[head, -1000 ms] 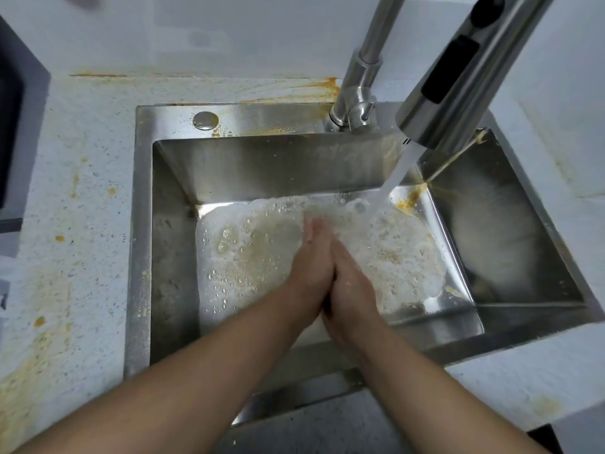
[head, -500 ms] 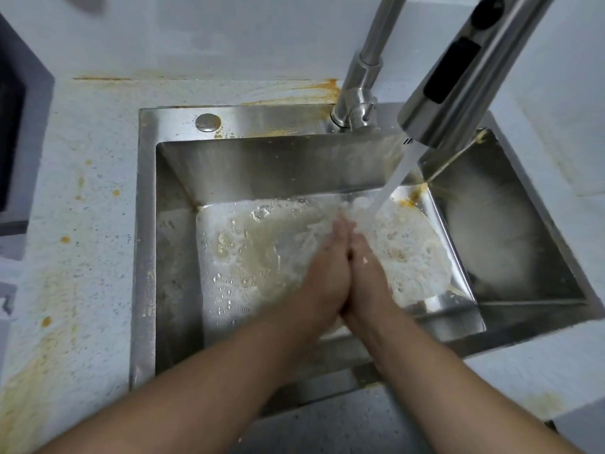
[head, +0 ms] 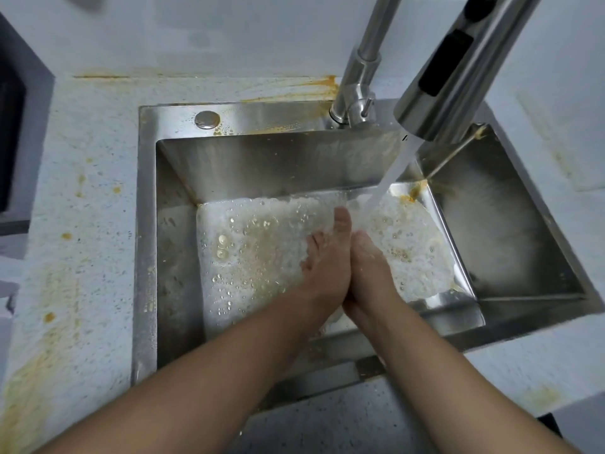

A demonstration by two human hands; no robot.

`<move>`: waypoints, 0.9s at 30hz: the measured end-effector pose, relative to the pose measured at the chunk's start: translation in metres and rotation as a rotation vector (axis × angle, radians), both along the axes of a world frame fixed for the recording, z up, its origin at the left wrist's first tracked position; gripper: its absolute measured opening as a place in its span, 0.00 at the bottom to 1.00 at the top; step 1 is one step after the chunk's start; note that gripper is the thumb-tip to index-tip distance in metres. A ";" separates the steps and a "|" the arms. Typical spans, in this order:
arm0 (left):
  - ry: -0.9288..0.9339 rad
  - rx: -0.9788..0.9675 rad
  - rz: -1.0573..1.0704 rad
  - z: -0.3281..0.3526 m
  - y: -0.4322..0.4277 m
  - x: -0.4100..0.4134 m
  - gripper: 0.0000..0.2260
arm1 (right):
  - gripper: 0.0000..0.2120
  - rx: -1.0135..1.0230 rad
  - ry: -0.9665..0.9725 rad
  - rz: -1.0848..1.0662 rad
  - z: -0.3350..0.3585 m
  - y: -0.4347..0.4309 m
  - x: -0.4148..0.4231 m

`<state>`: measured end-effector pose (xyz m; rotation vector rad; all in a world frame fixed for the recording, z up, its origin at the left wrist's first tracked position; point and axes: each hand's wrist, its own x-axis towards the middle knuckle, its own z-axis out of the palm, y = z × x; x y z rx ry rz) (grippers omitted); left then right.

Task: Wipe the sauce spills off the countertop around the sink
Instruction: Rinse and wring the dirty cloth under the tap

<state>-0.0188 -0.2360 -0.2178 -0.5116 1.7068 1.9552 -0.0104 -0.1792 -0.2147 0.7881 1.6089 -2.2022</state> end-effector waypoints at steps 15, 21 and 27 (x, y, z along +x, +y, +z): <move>-0.081 -0.021 0.271 -0.001 -0.052 0.004 0.26 | 0.17 0.274 -0.059 0.264 -0.004 0.002 -0.021; -0.142 -0.003 0.189 0.000 -0.048 0.008 0.23 | 0.20 0.349 -0.068 0.204 -0.009 0.000 -0.023; -0.177 0.055 0.024 -0.005 -0.038 0.007 0.16 | 0.16 0.257 -0.086 0.060 -0.003 0.007 -0.020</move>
